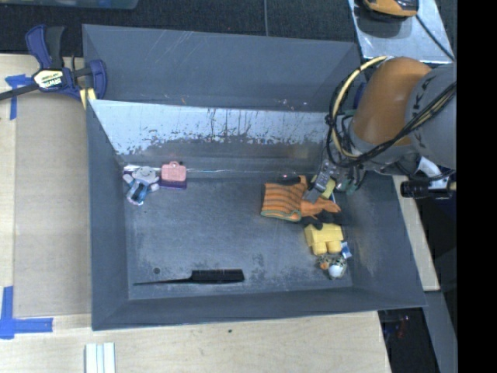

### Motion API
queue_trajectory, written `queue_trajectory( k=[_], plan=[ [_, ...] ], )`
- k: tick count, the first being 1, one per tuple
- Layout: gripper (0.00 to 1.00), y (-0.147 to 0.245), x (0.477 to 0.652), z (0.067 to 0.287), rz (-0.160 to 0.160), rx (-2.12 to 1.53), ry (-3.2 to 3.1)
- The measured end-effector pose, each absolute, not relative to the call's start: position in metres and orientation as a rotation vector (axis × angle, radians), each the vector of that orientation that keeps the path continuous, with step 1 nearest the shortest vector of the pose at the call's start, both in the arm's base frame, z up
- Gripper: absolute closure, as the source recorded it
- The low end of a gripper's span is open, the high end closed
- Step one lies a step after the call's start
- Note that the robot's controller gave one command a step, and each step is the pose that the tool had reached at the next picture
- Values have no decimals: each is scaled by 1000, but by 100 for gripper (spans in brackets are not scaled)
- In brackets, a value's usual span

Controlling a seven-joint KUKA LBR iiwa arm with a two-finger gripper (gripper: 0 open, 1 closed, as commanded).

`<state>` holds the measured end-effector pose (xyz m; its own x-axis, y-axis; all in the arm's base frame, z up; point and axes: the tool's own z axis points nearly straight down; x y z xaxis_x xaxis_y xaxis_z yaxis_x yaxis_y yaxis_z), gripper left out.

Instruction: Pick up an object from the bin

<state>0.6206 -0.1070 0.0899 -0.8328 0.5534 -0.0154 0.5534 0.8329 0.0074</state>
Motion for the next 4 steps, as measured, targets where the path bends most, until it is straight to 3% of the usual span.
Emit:
queue_trajectory(
  k=[2, 4],
  plan=[
    [100, -108, 622, 139, 5, 897, 2987],
    [100, -108, 622, 161, 5, 894, 2987]
  ],
)
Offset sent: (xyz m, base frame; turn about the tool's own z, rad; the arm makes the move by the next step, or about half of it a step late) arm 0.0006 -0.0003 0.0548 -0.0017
